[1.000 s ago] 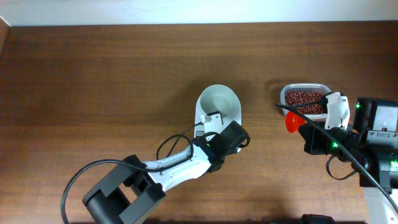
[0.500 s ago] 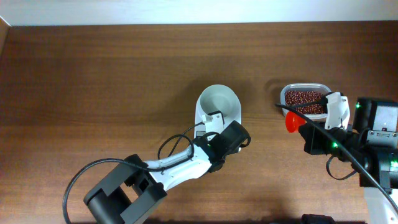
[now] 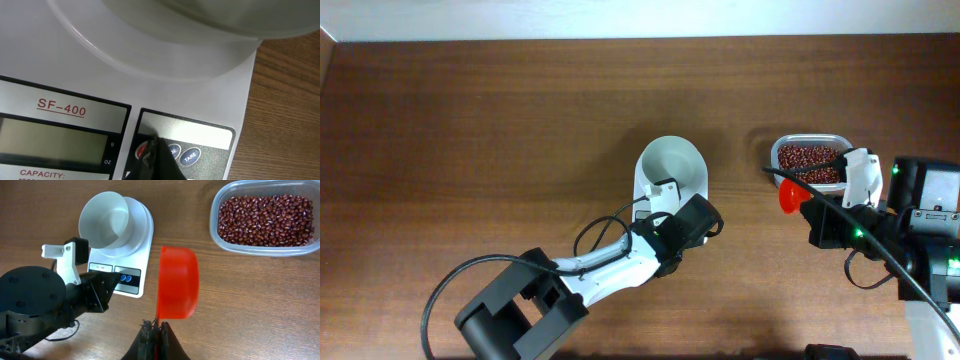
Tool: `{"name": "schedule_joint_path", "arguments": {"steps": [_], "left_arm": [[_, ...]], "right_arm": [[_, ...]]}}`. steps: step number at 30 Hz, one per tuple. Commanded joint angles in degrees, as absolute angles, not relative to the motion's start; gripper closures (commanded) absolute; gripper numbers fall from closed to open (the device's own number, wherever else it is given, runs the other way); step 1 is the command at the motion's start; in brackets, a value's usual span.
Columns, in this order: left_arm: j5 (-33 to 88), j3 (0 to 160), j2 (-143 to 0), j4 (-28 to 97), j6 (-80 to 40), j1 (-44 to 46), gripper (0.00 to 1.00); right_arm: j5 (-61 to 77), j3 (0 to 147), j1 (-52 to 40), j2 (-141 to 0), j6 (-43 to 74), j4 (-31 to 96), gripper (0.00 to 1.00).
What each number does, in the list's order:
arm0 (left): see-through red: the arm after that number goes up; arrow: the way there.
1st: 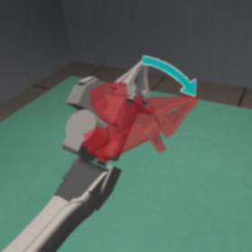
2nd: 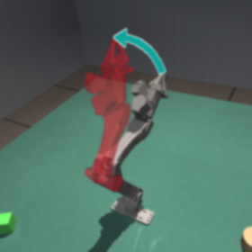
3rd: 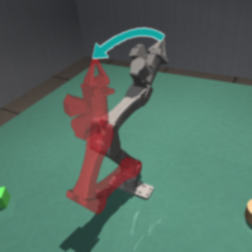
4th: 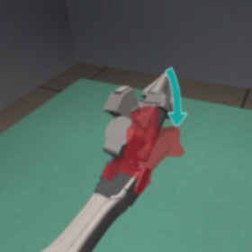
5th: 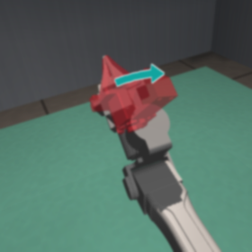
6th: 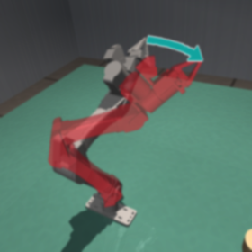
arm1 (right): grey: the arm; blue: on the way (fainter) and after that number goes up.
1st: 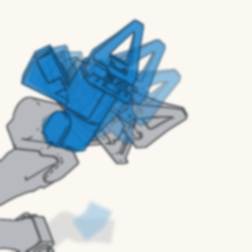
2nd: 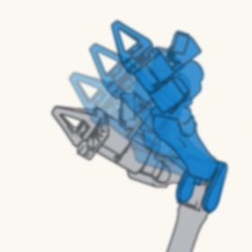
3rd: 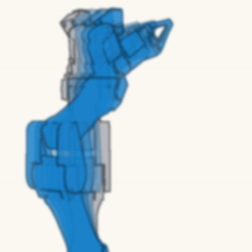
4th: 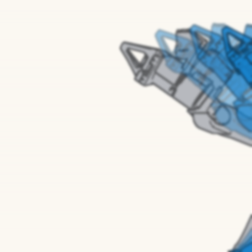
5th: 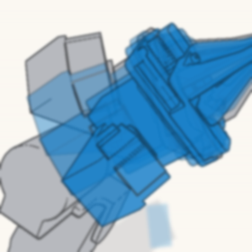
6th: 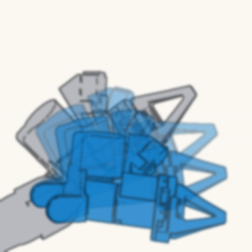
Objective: Scoop and weigh 50g on scale
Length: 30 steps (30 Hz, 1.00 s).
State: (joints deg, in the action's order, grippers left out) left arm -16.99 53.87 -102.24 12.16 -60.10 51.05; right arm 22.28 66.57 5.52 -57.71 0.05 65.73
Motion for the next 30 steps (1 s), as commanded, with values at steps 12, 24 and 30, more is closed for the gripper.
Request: {"name": "schedule_joint_path", "arguments": {"steps": [12, 24, 30], "left_arm": [[-19.5, 53.5, -103.5, 12.4, -60.8, 51.2, 1.0], [-19.3, 53.5, -103.5, 12.9, -60.8, 51.2, 1.0], [-18.8, 53.5, -103.5, 12.9, -60.8, 51.2, 1.0]], "right_arm": [[21.8, 66.5, 5.3, -57.8, 0.4, 65.6, 0.96], [21.8, 66.5, 5.3, -57.8, 0.4, 65.8, 0.96], [21.8, 66.5, 5.3, -57.8, 0.4, 65.7, 0.96]]}}
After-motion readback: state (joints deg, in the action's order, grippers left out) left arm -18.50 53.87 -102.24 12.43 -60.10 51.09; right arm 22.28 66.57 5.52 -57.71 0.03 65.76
